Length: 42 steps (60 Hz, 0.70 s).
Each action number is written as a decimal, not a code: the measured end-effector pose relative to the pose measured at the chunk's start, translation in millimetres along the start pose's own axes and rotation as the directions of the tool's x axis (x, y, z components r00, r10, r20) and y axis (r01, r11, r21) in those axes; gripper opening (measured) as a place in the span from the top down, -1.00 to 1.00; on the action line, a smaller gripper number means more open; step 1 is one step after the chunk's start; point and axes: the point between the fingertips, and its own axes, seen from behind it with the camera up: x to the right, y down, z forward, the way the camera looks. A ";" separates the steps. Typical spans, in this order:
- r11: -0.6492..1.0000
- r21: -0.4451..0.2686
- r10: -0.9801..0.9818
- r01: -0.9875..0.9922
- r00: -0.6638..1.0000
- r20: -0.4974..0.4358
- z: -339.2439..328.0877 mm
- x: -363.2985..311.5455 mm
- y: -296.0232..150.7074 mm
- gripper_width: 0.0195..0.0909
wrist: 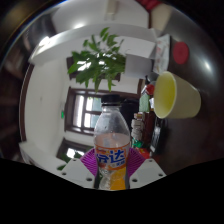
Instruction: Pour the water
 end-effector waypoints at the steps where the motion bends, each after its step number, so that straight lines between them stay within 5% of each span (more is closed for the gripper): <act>1: 0.999 0.010 0.033 -0.033 0.999 0.006 -0.9 -2.5 -2.0 0.59; 21: 0.831 0.116 0.539 -0.544 0.839 0.073 3.0 -26.6 -24.6 0.57; 35: 0.866 0.094 0.491 -0.492 0.871 0.034 0.2 -27.2 -5.2 0.58; 42: 0.958 0.037 0.287 -0.286 0.958 -0.028 -8.9 -31.3 23.0 0.54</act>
